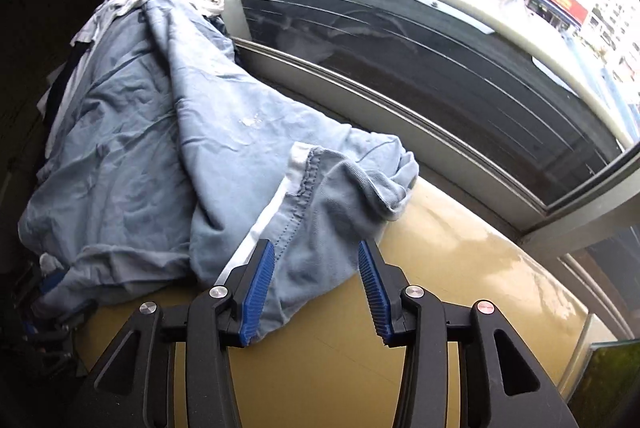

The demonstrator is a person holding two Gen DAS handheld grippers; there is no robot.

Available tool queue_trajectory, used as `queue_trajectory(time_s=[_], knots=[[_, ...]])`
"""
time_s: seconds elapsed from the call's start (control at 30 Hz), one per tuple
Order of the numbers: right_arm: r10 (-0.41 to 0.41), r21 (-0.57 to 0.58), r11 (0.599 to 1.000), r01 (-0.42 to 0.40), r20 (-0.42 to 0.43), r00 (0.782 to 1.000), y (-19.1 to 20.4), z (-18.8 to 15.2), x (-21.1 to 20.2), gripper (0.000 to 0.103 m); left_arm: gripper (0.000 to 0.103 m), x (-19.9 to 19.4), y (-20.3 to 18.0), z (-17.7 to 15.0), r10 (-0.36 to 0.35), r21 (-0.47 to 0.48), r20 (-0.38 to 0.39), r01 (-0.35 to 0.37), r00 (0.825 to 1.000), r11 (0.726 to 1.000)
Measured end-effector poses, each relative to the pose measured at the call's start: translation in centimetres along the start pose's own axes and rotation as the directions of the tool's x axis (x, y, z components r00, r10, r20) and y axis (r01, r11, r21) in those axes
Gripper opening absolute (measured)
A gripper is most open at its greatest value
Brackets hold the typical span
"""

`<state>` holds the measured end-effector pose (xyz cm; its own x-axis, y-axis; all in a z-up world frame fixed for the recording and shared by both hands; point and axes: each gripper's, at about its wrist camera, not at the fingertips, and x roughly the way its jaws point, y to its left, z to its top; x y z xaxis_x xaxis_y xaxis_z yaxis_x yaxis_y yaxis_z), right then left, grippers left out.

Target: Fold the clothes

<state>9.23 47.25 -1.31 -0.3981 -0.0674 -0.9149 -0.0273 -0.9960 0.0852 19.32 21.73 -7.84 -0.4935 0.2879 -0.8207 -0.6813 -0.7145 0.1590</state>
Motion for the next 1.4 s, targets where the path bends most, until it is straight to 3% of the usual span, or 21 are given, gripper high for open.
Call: queue_trajectory(time_s=[0.07, 0.2, 0.23, 0.27, 0.33, 0.4, 0.5, 0.53, 0.6, 0.67, 0.8, 0.83, 0.87, 1.0, 1.03, 1.17, 1.2, 1.3, 1.4], knots=[[0.031, 0.004, 1.0, -0.031, -0.018, 0.999, 0.1, 0.3, 1.0, 0.05, 0.015, -0.3, -1.0, -0.2, 0.014, 0.051, -0.001, -0.014, 1.0, 0.999], [0.046, -0.034, 0.998, -0.048, -0.062, 0.997, 0.8, 0.0, 3.6, 0.051, 0.014, -1.0, -1.0, -0.8, -0.059, 0.061, -0.033, 0.061, 0.998, 0.996], [0.042, -0.069, 0.997, -0.045, -0.047, 0.998, 1.2, -0.3, 3.6, 0.041, 0.014, -1.2, -1.0, -1.2, -0.068, 0.063, -0.033, 0.07, 0.997, 0.996], [0.032, -0.096, 0.995, -0.036, -0.048, 0.998, 1.6, -0.7, 3.4, 0.018, 0.014, -1.4, -1.1, -1.3, -0.073, 0.071, -0.043, 0.076, 0.996, 0.995], [-0.027, -0.144, 0.989, 0.02, -0.043, 0.999, 1.6, -1.9, 2.6, 0.015, 0.013, -1.5, -1.1, -1.3, -0.084, 0.066, -0.06, 0.088, 0.995, 0.994], [-0.137, -0.186, 0.974, 0.128, -0.034, 0.99, 0.5, -4.1, 1.7, 0.014, 0.013, -1.5, -1.4, -1.2, -0.101, 0.072, -0.077, 0.107, 0.992, 0.992], [-0.168, -0.089, 0.983, 0.163, -0.058, 0.984, -4.1, -8.7, -0.3, 0.012, 0.014, -1.6, -2.5, -0.8, -0.181, 0.105, -0.096, 0.191, 0.979, 0.976], [-0.173, -0.045, 0.984, 0.17, -0.069, 0.983, -5.7, -10.6, -1.2, 0.012, 0.017, -1.7, -3.2, -0.6, -0.224, 0.134, -0.102, 0.237, 0.969, 0.962], [-0.26, 0.017, 0.965, 0.263, -0.099, 0.96, -8.0, -14.7, -2.8, 0.012, 0.017, -2.0, -5.3, -0.3, -0.31, 0.2, -0.116, 0.328, 0.944, 0.923], [-0.299, 0.101, 0.944, 0.315, -0.141, 0.944, -9.3, -18.9, -4.7, 0.012, 0.018, -2.2, -7.4, 0.1, -0.392, 0.268, -0.143, 0.417, 0.909, 0.869], [-0.281, 0.197, 0.925, 0.327, -0.228, 0.932, -8.8, -25.7, -7.6, 0.013, 0.026, -2.2, -8.7, 0.7, -0.489, 0.32, -0.201, 0.528, 0.849, 0.786], [-0.271, 0.203, 0.924, 0.323, -0.244, 0.931, -7.9, -26.6, -7.9, 0.014, 0.025, -2.0, -8.1, 0.9, -0.51, 0.294, -0.213, 0.553, 0.833, 0.78], [-0.269, 0.198, 0.926, 0.323, -0.257, 0.928, -7.0, -27.3, -8.1, 0.017, 0.025, -1.7, -7.2, 1.0, -0.545, 0.261, -0.233, 0.591, 0.806, 0.763], [-0.293, 0.185, 0.92, 0.345, -0.26, 0.92, -4.6, -27.2, -9.6, 0.02, 0.024, -1.1, -3.1, 0.5, -0.588, 0.189, -0.259, 0.637, 0.766, 0.747], [-0.304, 0.185, 0.917, 0.353, -0.25, 0.919, -4.3, -26.8, -10.1, 0.021, 0.017, -1.1, -2.4, 0.3, -0.571, 0.205, -0.258, 0.622, 0.779, 0.756], [-0.309, 0.215, 0.912, 0.35, -0.204, 0.929, -3.3, -25.0, -11.7, 0.03, 0.018, -1.0, 1.2, 0.8, -0.396, 0.325, -0.199, 0.442, 0.896, 0.836], [-0.308, 0.209, 0.915, 0.346, -0.194, 0.931, -3.3, -24.5, -11.8, 0.033, 0.022, -0.6, 3.0, 0.9, -0.322, 0.325, -0.169, 0.362, 0.931, 0.874], [-0.306, 0.172, 0.926, 0.335, -0.173, 0.936, -3.0, -22.6, -11.9, 0.044, 0.023, 0.8, 8.7, 1.8, -0.316, 0.262, -0.169, 0.352, 0.934, 0.899], [-0.322, 0.112, 0.934, 0.34, -0.149, 0.935, -1.8, -20.5, -11.0, 0.044, 0.023, 0.2, 8.7, 1.5, -0.245, 0.386, -0.157, 0.288, 0.957, 0.876]])
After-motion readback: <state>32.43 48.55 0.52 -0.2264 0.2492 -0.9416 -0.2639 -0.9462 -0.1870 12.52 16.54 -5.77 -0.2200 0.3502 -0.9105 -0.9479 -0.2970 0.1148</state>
